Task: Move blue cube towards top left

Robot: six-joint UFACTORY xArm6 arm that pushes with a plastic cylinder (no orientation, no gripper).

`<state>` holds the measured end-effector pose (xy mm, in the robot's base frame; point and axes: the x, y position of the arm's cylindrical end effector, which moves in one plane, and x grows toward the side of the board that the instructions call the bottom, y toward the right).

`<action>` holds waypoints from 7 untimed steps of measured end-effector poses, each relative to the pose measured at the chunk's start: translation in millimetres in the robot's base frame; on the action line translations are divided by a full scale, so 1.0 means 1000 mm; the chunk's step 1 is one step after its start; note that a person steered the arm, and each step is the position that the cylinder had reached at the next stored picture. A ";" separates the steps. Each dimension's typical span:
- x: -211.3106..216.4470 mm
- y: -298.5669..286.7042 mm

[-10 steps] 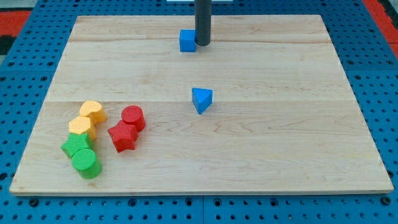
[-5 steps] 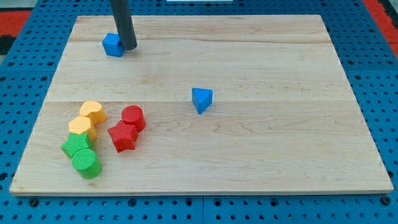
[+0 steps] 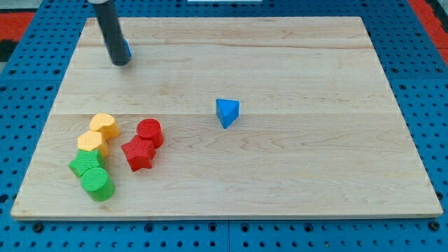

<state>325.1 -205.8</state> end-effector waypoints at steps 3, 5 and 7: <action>-0.027 0.015; -0.052 0.022; -0.048 0.034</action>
<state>276.7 -171.7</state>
